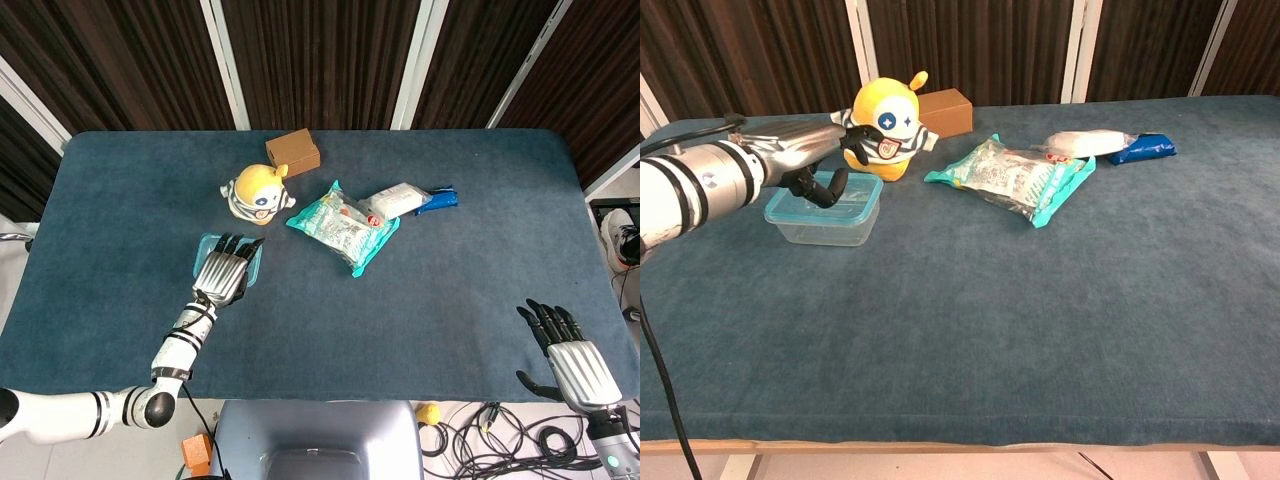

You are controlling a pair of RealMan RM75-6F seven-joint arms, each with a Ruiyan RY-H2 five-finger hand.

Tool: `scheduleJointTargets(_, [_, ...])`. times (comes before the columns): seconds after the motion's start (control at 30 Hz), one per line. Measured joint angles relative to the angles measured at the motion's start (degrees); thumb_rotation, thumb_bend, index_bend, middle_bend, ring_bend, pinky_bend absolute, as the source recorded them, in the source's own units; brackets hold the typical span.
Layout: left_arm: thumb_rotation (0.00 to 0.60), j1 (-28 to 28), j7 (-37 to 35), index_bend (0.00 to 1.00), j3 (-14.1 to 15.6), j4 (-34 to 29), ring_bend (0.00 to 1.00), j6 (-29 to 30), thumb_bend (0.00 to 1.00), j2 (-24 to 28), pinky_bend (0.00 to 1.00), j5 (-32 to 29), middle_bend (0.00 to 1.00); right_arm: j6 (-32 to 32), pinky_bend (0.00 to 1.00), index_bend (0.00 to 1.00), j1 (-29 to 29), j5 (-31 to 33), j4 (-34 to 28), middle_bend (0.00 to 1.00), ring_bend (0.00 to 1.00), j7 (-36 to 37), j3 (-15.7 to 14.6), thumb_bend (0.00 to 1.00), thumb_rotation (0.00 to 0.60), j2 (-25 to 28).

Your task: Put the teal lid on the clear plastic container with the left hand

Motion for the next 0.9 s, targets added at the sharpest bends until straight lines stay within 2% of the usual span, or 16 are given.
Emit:
scheduleJointTargets(0.3, [0.6,0.16,2.46,0.0,-0.67,7.6,0.02,-0.37,0.81,-3.11,0.0,-0.79,0.22,0.0,0.0,0.0,0.0,0.0,0.0,0.0,0.0,0.0,0.0,0.18,0.6,0.0])
scheduleJointTargets(0.6, [0.6,0.59,6.72,0.0,-1.06,8.74,0.03,-1.44,0.81,-2.99,0.0,-5.24,0.24,0.0,0.0,0.0,0.0,0.0,0.0,0.0,0.0,0.0,0.0,0.18,0.6,0.0])
scheduleJointTargets(0.9, [0.6,1.12,7.95,0.0,-1.24,9.54,0.03,-1.49,0.81,-2.8,0.0,-5.26,0.25,0.0,0.0,0.0,0.0,0.0,0.0,0.0,0.0,0.0,0.0,0.18,0.6,0.0])
